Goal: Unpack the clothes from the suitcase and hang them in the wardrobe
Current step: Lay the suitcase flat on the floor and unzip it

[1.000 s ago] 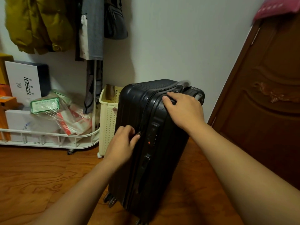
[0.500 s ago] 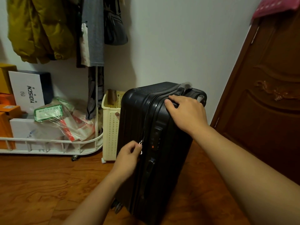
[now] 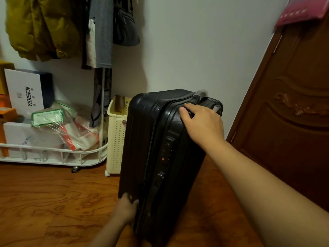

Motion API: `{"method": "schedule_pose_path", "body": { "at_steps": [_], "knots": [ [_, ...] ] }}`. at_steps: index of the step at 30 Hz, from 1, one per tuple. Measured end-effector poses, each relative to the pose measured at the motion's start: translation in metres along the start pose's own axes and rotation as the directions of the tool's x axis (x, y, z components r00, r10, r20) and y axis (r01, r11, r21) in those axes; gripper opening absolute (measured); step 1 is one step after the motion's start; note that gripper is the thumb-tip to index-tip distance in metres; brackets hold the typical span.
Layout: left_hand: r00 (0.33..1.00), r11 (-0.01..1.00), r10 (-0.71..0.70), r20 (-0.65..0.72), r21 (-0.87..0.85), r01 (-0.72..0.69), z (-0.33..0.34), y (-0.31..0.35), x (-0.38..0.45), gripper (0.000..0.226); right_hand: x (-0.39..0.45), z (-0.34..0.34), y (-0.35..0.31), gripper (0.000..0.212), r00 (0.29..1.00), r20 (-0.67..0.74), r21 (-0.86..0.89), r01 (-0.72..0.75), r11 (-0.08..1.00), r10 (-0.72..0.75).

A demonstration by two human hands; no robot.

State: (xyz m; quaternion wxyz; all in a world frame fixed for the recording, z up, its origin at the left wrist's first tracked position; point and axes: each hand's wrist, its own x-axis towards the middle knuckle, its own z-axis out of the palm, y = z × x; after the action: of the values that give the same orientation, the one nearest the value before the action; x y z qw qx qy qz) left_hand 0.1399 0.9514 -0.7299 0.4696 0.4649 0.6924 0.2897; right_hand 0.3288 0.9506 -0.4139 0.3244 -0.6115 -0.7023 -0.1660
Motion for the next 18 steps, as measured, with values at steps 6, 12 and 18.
{"method": "schedule_pose_path", "body": {
  "at_steps": [6,12,18],
  "knots": [
    [0.869,0.853,0.412,-0.273,-0.22,-0.474,-0.082,0.111,-0.039,0.075,-0.016,-0.004,0.016,0.047,0.998,-0.068,0.076,0.021,0.997,-0.016],
    [0.86,0.773,0.506,-0.068,-0.408,-0.486,-0.111,0.171,-0.056,0.077,-0.046,-0.023,0.041,0.043,0.995,-0.099,0.159,0.019,0.987,-0.003],
    [0.83,0.687,0.549,-0.102,-0.51,-0.517,-0.082,0.16,-0.098,0.046,-0.105,-0.028,0.057,0.057,0.898,-0.083,0.421,-0.36,0.832,0.431]
  ]
}}
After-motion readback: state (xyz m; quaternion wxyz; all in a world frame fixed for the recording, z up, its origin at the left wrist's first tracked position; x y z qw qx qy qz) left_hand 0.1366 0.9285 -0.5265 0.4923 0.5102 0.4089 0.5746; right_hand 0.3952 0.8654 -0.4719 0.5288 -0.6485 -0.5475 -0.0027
